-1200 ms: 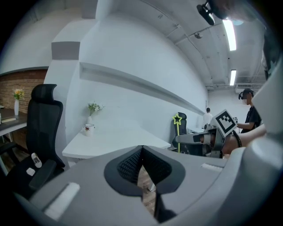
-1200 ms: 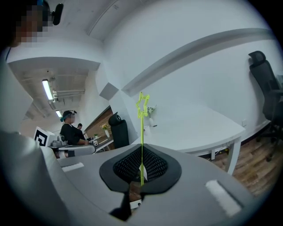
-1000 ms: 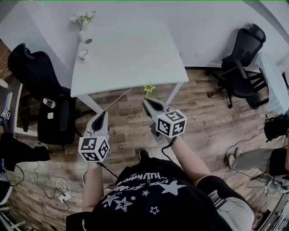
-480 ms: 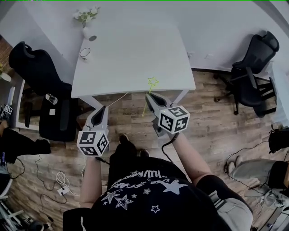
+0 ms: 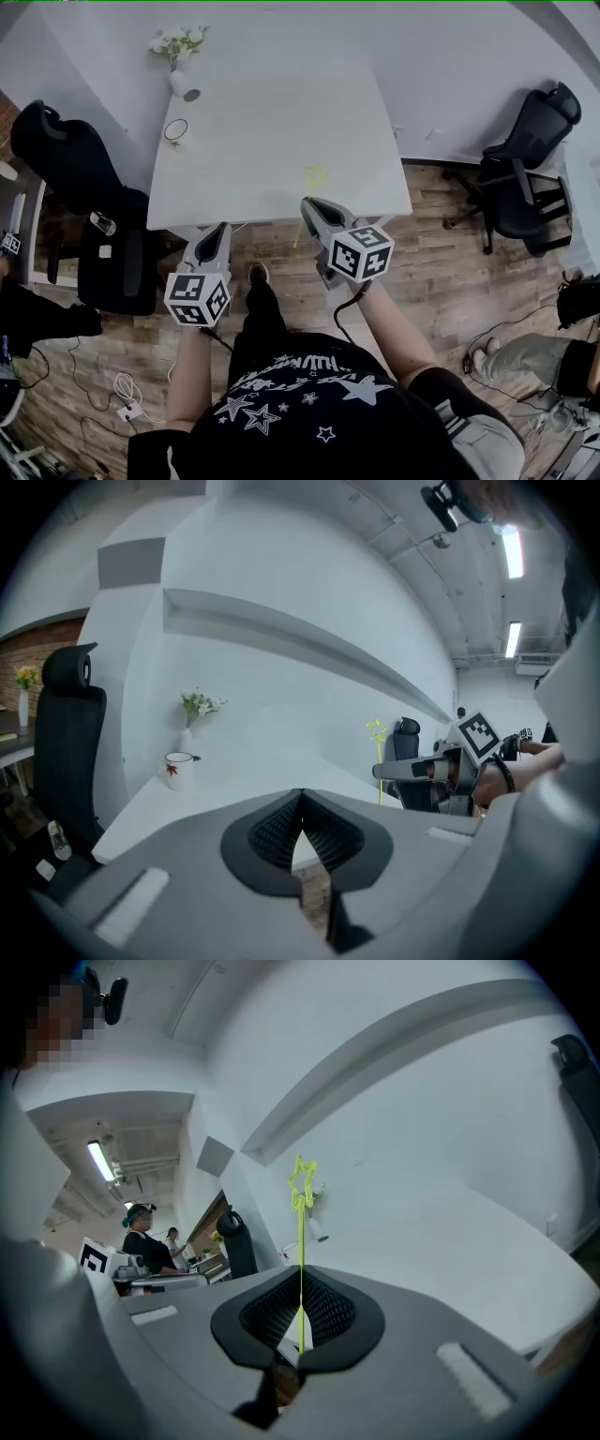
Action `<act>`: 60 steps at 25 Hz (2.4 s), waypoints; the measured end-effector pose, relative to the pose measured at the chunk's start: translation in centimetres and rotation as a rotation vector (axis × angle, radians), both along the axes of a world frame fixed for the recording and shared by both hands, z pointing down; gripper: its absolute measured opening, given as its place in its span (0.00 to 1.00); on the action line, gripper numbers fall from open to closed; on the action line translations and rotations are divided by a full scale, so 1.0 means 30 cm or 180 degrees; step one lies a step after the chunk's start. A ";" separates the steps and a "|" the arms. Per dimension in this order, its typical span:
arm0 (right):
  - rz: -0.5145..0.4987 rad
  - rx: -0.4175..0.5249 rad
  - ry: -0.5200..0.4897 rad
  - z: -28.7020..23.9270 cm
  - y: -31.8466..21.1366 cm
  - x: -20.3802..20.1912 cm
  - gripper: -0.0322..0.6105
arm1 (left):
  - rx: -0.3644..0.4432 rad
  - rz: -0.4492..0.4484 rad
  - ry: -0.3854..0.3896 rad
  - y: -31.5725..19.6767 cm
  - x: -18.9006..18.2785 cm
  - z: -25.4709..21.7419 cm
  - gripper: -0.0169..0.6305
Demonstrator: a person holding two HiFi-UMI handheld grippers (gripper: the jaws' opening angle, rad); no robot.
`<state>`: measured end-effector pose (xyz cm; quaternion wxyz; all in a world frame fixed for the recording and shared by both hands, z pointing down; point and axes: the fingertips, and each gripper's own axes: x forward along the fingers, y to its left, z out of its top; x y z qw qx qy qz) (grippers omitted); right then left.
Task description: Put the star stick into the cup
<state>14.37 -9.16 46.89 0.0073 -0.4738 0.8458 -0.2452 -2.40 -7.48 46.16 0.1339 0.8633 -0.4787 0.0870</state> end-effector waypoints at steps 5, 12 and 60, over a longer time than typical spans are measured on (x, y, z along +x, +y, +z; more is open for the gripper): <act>-0.0005 0.0018 0.0036 -0.015 -0.175 -0.033 0.08 | 0.0004 0.0029 0.0033 -0.172 -0.025 0.001 0.03; -0.0053 0.0027 0.0039 -0.056 -0.452 -0.113 0.08 | 0.0026 0.0017 0.0023 -0.450 -0.095 -0.033 0.03; -0.1064 -0.0296 -0.0254 0.039 -1.310 -0.975 0.08 | -0.0177 -0.0607 0.0137 -1.170 -0.636 0.092 0.03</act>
